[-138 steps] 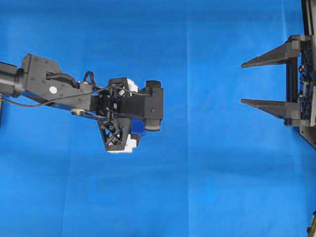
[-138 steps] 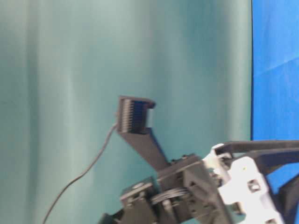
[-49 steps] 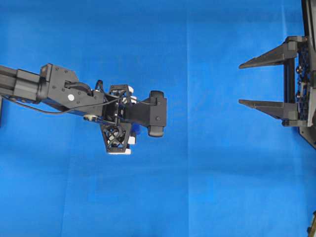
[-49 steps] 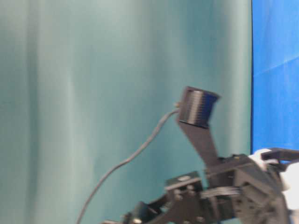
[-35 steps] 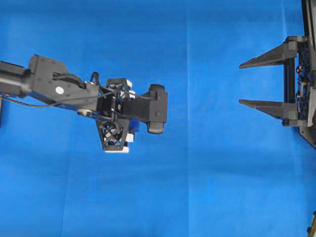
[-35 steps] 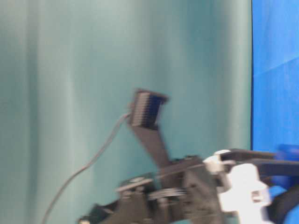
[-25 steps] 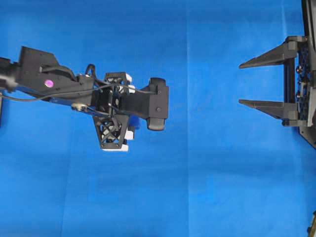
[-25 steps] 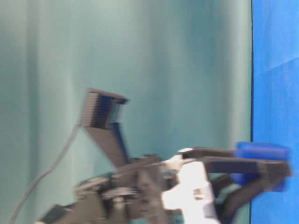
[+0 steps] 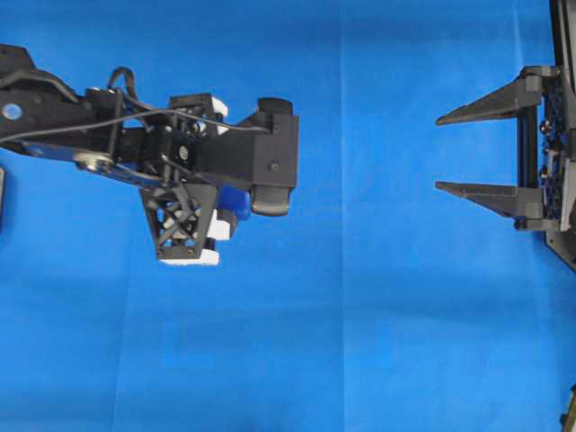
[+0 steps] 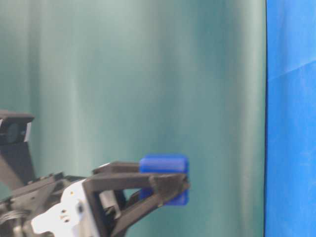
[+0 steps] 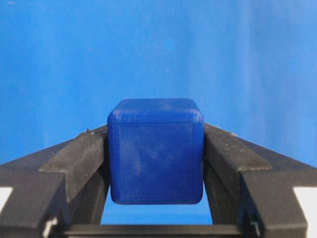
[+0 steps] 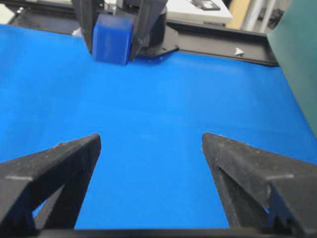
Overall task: Handover the blue block to the right arm after grasping it with the left arm, then place it in the designated position.
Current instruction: 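Lift the cube with the left gripper and rotate the wrist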
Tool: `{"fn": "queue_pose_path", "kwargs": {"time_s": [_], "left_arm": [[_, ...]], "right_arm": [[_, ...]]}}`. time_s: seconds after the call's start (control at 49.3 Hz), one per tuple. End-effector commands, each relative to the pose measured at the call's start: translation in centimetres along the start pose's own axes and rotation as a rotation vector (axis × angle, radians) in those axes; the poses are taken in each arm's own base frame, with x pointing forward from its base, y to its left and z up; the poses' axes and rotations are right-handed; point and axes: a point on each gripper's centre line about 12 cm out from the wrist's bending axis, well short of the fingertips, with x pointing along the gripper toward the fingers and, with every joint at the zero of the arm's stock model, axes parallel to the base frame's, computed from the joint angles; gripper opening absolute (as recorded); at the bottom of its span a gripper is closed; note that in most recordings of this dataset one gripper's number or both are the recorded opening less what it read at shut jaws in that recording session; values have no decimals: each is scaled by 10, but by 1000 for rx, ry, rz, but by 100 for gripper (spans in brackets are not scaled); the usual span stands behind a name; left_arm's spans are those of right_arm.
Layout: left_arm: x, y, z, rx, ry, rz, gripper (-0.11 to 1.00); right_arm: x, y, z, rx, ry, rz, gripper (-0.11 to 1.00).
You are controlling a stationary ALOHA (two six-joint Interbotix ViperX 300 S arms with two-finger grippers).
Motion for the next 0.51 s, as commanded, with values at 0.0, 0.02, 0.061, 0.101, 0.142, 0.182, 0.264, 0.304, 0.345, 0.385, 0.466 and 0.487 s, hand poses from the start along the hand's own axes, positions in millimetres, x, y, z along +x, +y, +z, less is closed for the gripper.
{"fn": "queue_pose_path", "kwargs": {"time_s": [0.0, 0.02, 0.061, 0.101, 0.142, 0.182, 0.264, 0.304, 0.345, 0.385, 0.466, 0.487], "left_arm": [[-58, 0, 9, -1, -127, -5, 46], [-59, 0, 10, 1, -129, -5, 46], [-61, 0, 11, 1, -130, -4, 46], [-63, 0, 13, 3, -136, -4, 46], [-65, 0, 14, 2, -144, -6, 46], [-66, 0, 15, 3, -147, -6, 46], [-66, 0, 15, 4, -147, -5, 46], [-67, 0, 15, 4, -149, -5, 46], [-67, 0, 15, 4, -149, -5, 46], [-67, 0, 15, 4, -149, -5, 46], [-67, -1, 15, 2, -149, -6, 46], [-67, -1, 15, 2, -149, -6, 46]], "right_arm": [[2, 0, 11, 5, -34, -2, 97], [2, 0, 11, 3, -34, -1, 97], [2, 0, 11, 3, -34, -1, 97], [2, 0, 11, 3, -34, -1, 97], [2, 0, 11, 5, -34, -2, 97], [2, 0, 11, 5, -34, -2, 97], [2, 0, 11, 3, -32, -1, 97], [2, 0, 12, 5, -32, -2, 97], [2, 0, 12, 3, -32, -1, 97], [2, 0, 12, 5, -32, -2, 97], [2, 0, 11, 3, -31, -1, 97], [2, 0, 11, 5, -31, -2, 97]]}}
